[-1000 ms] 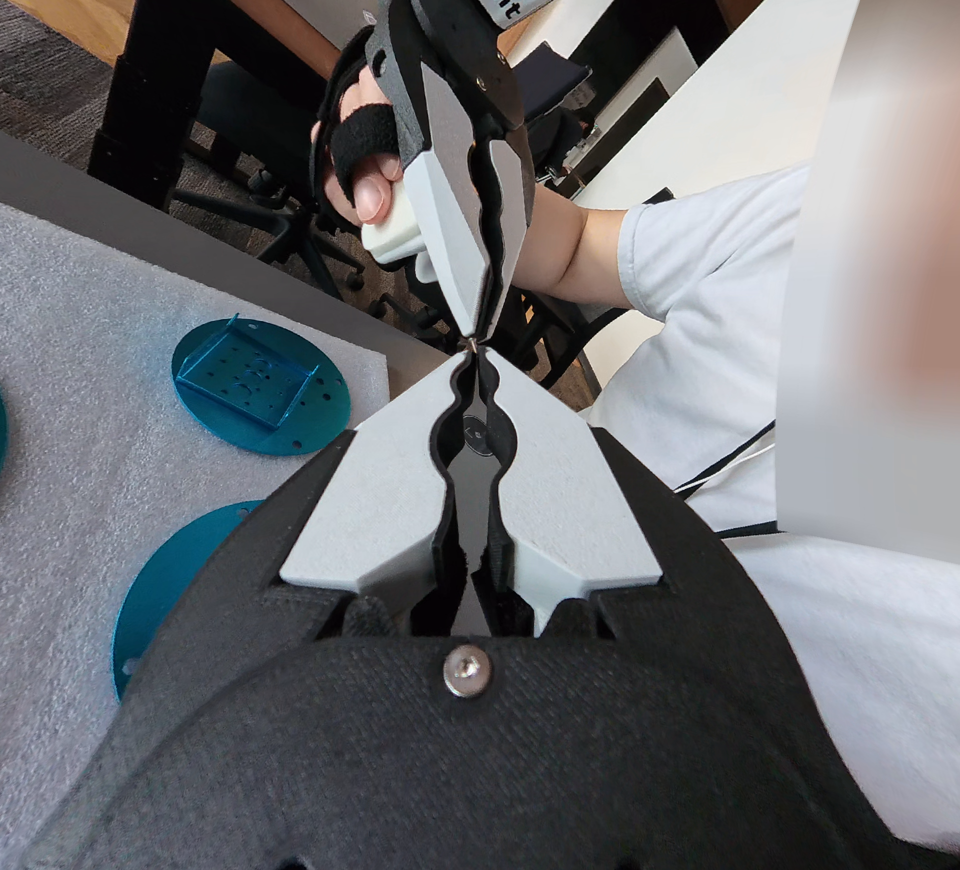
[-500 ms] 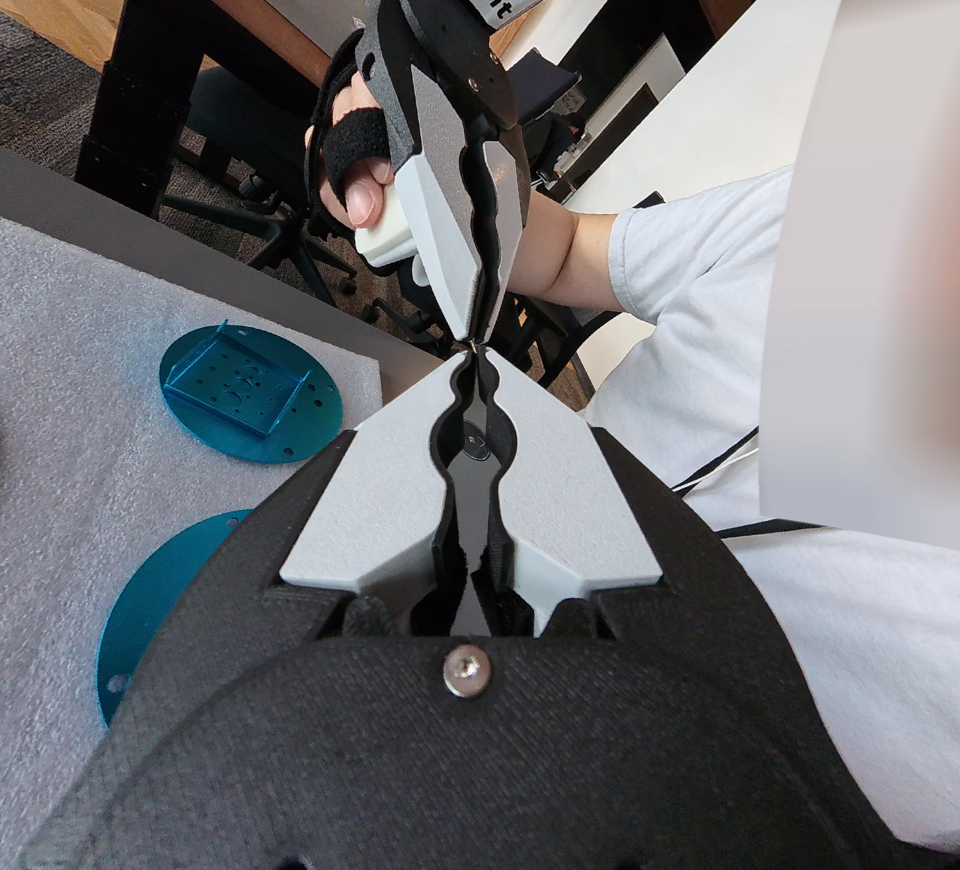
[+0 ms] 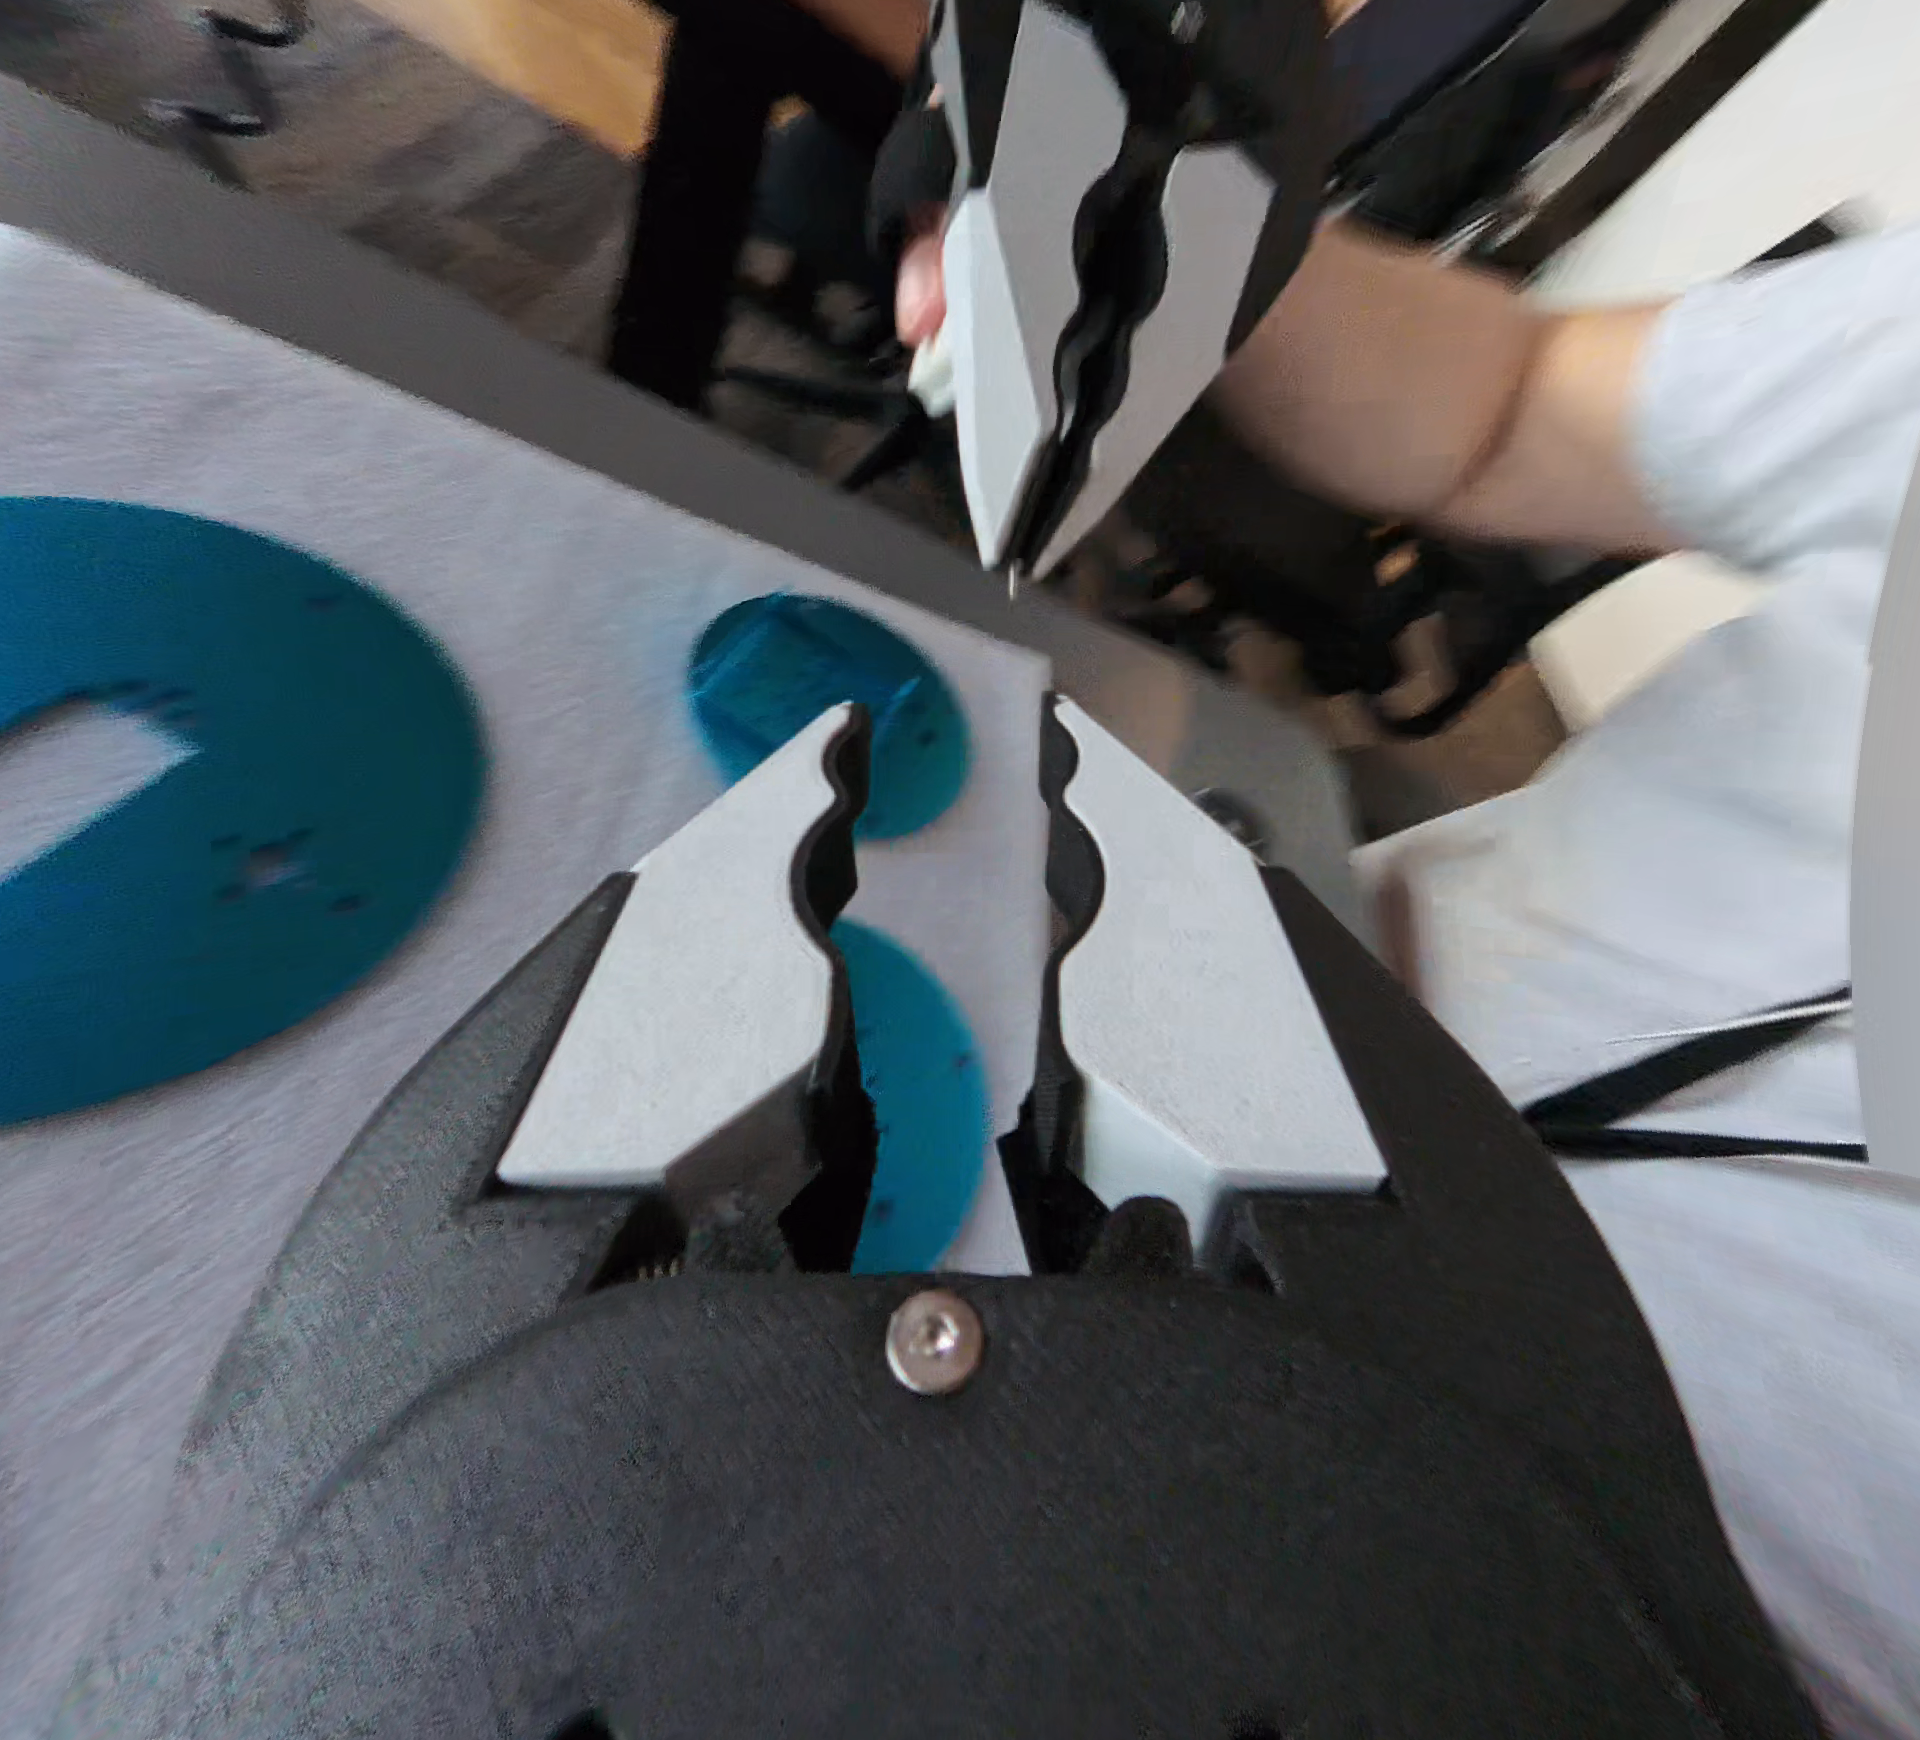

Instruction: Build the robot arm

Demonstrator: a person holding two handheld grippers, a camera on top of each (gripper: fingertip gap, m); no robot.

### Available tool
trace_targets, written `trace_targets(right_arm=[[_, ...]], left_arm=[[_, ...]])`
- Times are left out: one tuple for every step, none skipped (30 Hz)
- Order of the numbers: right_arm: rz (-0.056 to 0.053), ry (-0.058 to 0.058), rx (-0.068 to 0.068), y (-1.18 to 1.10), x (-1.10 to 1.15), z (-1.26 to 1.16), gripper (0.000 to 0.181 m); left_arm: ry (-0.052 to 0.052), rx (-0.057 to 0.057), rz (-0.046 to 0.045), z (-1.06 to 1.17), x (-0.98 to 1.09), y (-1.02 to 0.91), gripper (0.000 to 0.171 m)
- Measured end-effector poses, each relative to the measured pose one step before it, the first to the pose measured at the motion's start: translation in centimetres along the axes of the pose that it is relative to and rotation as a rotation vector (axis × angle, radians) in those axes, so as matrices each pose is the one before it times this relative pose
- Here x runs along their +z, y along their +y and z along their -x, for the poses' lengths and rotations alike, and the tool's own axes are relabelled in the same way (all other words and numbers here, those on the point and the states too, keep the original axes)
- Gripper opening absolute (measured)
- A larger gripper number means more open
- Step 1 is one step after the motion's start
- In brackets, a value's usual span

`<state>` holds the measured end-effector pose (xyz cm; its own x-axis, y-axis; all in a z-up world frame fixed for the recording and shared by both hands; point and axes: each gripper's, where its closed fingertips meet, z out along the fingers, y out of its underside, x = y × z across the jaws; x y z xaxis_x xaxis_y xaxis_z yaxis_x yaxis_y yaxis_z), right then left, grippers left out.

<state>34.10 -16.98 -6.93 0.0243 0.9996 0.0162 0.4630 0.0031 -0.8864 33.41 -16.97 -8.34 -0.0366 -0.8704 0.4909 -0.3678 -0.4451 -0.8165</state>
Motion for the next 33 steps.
trace_targets(right_arm=[[0.0699,0.0409,-0.0136,1.226,-0.166,-0.822,0.001],[0.0585,0.0189,-0.0109,1.037,-0.006,-0.428,0.001],[0.0487,0.0032,-0.0028,0.843,0.111,-0.17,0.001],[0.0372,-0.0064,0.0002,0.626,0.203,0.007,0.001],[0.0276,-0.0034,-0.0006,0.459,0.248,-0.006,0.001],[0.0194,0.0002,-0.0011,0.344,0.251,-0.046,0.001],[0.0167,-0.0022,0.0,0.304,0.236,0.002,0.002],[0.0192,-0.0035,0.001,0.333,0.232,0.037,0.002],[0.021,0.0049,0.0006,0.344,0.213,-0.084,0.002],[0.019,0.0067,0.0006,0.33,0.207,-0.108,0.002],[0.0134,-0.0008,0.0003,0.234,0.188,0.039,0.002],[0.0058,-0.0032,-0.0001,0.099,0.168,0.103,0.002],[0.0032,0.0028,0.0013,0.071,0.138,0.014,0.002],[0.0065,0.0048,0.0023,0.152,0.127,-0.035,0.002],[0.0069,0.0008,0.0025,0.158,0.096,0.02,0.002],[0.0016,-0.0027,0.0019,0.072,0.09,0.07,0.002],[-0.0014,0.0007,0.0021,0.02,0.055,0.009,0.002],[-0.0013,0.0017,0.0015,0.008,0.041,-0.031,0.002],[-0.0022,-0.0017,-0.0005,-0.018,0.031,0.021,0.002],[-0.0022,-0.0029,0.0,-0.004,0.034,0.012,0.002],[-0.0004,0.0012,-0.0003,0.012,0.045,-0.075,0.002],[0.0025,-0.0022,0.0009,0.052,0.055,-0.047,0.002],[0.0031,-0.0079,0.0032,0.053,0.043,0.049,0.002],[-0.0014,-0.0096,0.0025,-0.042,0.019,0.103,0.002],[-0.0029,-0.0077,0.0026,-0.079,-0.038,0.103,0.002],[-0.0078,-0.0051,0.0,-0.166,-0.057,0.096,0.001],[-0.009,-0.0084,-0.0012,-0.181,-0.066,0.172,0.001],[-0.0061,-0.003,-0.0003,-0.144,-0.028,0.108,0.001],[0.0003,0.0153,-0.0025,-0.052,-0.022,-0.2,0.001],[0.0025,0.0203,-0.0063,-0.01,0.004,-0.295,0.001],[0.0026,-0.0081,-0.0032,0.019,0.063,0.118,0.001],[0.0006,-0.0302,0.0043,-0.026,0.101,0.451,0.001],[-0.0002,-0.018,0.0029,-0.023,0.125,0.278,0.001]], left_arm=[[-0.0913,0.0717,0.04901,1.193,-0.093,0.617,0.035],[-0.0815,0.069,0.04082,0.996,0.057,0.473,0.046],[-0.0705,0.0622,0.0234,0.797,0.172,0.184,0.056],[-0.0431,0.0556,0.01532,0.456,0.273,0.048,0.055],[-0.012,0.0436,0.01708,0.083,0.392,0.061,0.056],[0.0054,0.0255,0.01546,-0.078,0.478,0.016,0.058],[0.0149,0.0129,0.01674,-0.117,0.5,0.052,0.059],[0.0183,0.0123,0.01824,-0.147,0.463,0.064,0.058],[0.0146,0.0172,0.01708,-0.074,0.397,0.077,0.057],[0.0036,0.021,0.01563,0.094,0.296,0.065,0.056],[-0.0012,0.0219,0.01289,0.149,0.229,0.058,0.056],[0.0055,0.0178,0.00993,0.026,0.173,0.045,0.054],[0.0081,0.0112,0.00692,0.004,0.159,0.025,0.051],[0.0062,0.0073,0.00836,0.039,0.189,0.099,0.05],[-0.0047,0.0033,0.01197,0.233,0.157,0.212,0.049],[0.0013,-0.003,0.01042,0.111,0.109,0.224,0.049],[0.0151,-0.0044,0.00509,-0.158,0.04,0.171,0.047],[0.0069,0.0004,-0.00014,-0.104,0.004,0.126,0.044],[-0.0023,0.0026,-0.0022,0.019,-0.002,0.102,0.044],[-0.0015,-0.0021,0.00172,0.048,0.025,0.12,0.044],[0.0011,-0.0069,0.00346,0.032,0.053,0.134,0.044],[0.0073,-0.0069,0.00038,-0.064,0.077,0.062,0.043],[0.0065,-0.0047,0.00147,-0.065,0.095,0.058,0.041],[-0.0008,-0.0017,0.00537,0.022,0.1,0.101,0.04],[-0.0008,0.002,0.00524,-0.015,0.073,0.075,0.041],[-0.0018,0.0039,0.00066,-0.016,0.022,0.019,0.041],[-0.0007,0.0041,-0.00418,-0.058,-0.048,-0.05,0.039],[0.0007,0.0023,-0.0062,-0.054,-0.066,-0.081,0.037],[-0.0011,-0.0004,-0.00485,-0.005,-0.043,-0.067,0.035],[0.0003,-0.0012,-0.00199,0.004,-0.016,-0.03,0.034],[0.0015,-0.0016,0.00104,-0.001,0.003,0.03,0.034],[0.0021,-0.0018,0.00143,-0.01,0.006,0.043,0.034],[0.0036,-0.0019,-0.00008,-0.034,-0.005,0.027,0.034]])
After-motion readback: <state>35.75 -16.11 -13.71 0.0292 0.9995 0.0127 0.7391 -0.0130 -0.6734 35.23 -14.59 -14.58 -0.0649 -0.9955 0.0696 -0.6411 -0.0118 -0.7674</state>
